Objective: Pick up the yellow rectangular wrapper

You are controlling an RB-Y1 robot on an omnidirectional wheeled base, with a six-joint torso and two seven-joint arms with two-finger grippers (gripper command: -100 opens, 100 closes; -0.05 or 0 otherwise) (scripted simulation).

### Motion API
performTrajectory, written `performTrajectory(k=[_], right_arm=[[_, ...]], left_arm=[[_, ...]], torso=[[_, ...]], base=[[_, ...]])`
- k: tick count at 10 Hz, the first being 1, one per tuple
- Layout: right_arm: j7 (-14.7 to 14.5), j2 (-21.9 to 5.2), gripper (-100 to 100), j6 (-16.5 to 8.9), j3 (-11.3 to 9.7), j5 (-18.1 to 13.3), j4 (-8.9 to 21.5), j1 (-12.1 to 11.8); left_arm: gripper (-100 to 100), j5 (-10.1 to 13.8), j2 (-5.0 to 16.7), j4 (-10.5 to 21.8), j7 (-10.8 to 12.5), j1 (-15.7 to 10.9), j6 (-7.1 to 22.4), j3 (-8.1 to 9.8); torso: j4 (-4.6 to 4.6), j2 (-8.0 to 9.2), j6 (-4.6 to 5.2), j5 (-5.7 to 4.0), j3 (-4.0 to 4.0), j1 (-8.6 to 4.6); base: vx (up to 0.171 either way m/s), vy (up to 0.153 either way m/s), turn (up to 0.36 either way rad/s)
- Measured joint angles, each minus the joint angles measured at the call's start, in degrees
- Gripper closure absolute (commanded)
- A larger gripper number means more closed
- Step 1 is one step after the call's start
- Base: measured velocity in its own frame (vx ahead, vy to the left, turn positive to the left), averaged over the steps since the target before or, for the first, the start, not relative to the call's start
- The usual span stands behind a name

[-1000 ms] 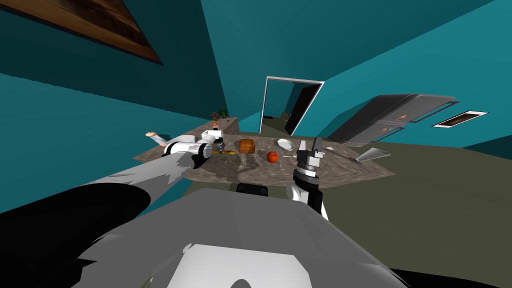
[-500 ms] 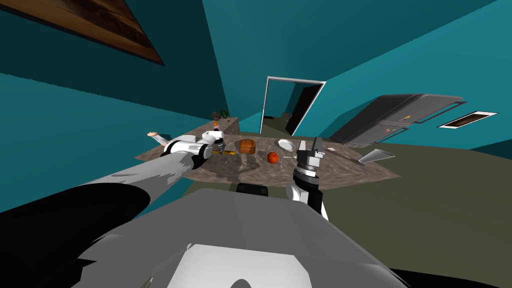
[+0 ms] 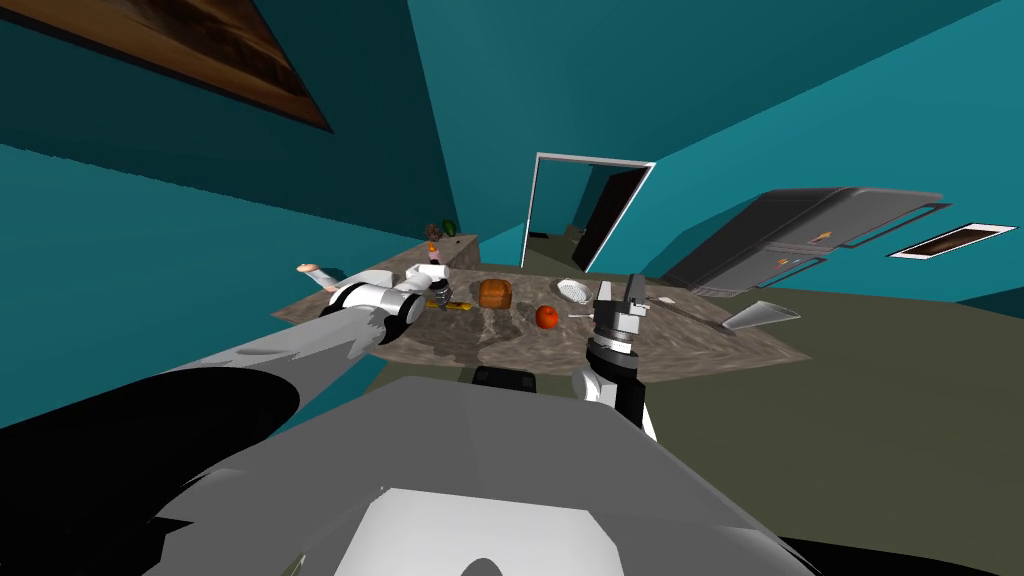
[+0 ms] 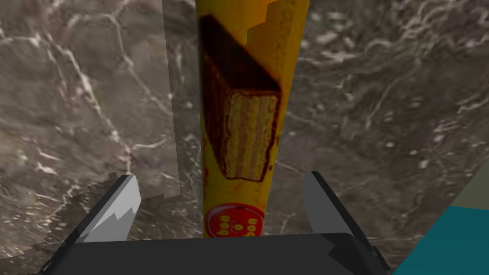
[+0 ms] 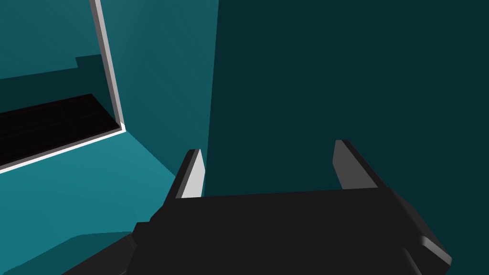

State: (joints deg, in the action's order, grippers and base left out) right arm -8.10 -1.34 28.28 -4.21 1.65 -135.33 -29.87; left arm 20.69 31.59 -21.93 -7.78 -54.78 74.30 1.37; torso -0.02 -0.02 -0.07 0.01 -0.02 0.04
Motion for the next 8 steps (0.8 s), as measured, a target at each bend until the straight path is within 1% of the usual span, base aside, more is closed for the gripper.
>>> performTrajectory(k=[1,2,3,4,8], right_arm=[[0.0,0.0,0,0.0,0.0,0.0,0.0,0.0],[0.0,0.0,0,0.0,0.0,0.0,0.0,0.0],[0.0,0.0,0,0.0,0.0,0.0,0.0,0.0],[0.0,0.0,0,0.0,0.0,0.0,0.0,0.0],[0.0,0.0,0,0.0,0.0,0.0,0.0,0.0]], left_arm=[[-100,0.9,0.1,0.2,0.2,0.0,-0.3,-1.15],[-100,2.2,0.2,0.3,0.3,0.1,-0.6,-2.63],[-100,3.8,0.4,1.1,0.4,-0.1,-1.2,-4.37],[100,4.0,0.4,1.2,0.5,-0.1,-1.4,-4.57],[100,4.0,0.3,1.2,0.4,-0.1,-1.4,-4.56]], torso=[[0.00,0.02,0.01,0.00,0.01,-0.01],[0.01,0.03,0.00,0.00,0.02,-0.01],[0.01,0.02,0.00,0.00,0.01,0.00],[0.01,0.04,0.01,0.00,0.02,-0.01],[0.01,0.05,-0.01,0.00,0.03,0.01]], base=[[0.011,0.001,0.013],[0.015,0.002,0.027],[0.007,0.000,0.006],[0.000,0.000,0.000],[0.000,0.000,0.000]])
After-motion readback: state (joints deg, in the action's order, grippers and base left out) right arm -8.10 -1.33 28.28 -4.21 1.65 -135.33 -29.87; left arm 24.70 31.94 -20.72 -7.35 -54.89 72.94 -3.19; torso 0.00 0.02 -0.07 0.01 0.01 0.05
